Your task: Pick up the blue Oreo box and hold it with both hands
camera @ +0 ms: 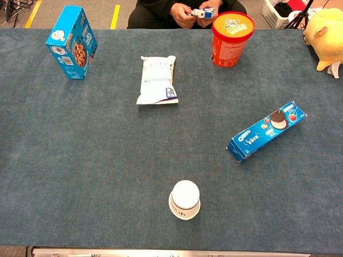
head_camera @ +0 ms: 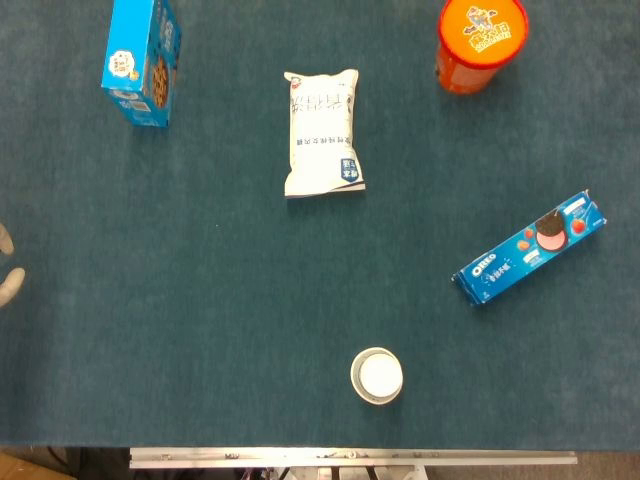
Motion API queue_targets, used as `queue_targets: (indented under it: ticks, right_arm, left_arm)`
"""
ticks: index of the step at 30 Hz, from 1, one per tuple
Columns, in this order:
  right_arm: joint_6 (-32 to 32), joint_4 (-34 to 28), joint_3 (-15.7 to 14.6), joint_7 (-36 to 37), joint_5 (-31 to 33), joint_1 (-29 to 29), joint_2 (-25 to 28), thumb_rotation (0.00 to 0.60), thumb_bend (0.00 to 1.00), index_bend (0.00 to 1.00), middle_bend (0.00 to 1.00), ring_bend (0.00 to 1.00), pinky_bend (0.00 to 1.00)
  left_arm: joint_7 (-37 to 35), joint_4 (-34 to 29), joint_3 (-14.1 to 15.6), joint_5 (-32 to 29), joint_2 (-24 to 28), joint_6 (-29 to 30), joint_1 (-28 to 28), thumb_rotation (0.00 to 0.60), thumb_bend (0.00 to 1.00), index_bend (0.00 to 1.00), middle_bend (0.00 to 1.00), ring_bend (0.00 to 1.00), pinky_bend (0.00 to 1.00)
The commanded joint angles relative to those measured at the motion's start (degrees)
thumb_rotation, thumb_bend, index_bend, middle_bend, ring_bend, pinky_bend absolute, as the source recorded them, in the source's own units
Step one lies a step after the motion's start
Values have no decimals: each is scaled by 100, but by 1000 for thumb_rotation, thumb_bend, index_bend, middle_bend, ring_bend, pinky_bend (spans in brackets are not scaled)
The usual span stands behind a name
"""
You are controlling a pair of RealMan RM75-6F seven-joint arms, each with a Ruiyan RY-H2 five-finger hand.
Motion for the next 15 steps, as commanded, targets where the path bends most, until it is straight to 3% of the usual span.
queue_targets:
  ticks: [1,15]
  right_arm:
    - [-59,31,7,10,3,48,-38,600,0,494,417,383,448]
    - [27,-33,67,-19,-126,129,-3,600,0,494,417,383,448]
  left_arm:
    - [92,13,47,50,24,75,53,600,187,559,547,362,504]
    - [71,-142,86,24,149,129,156,600,187,559,550,362,504]
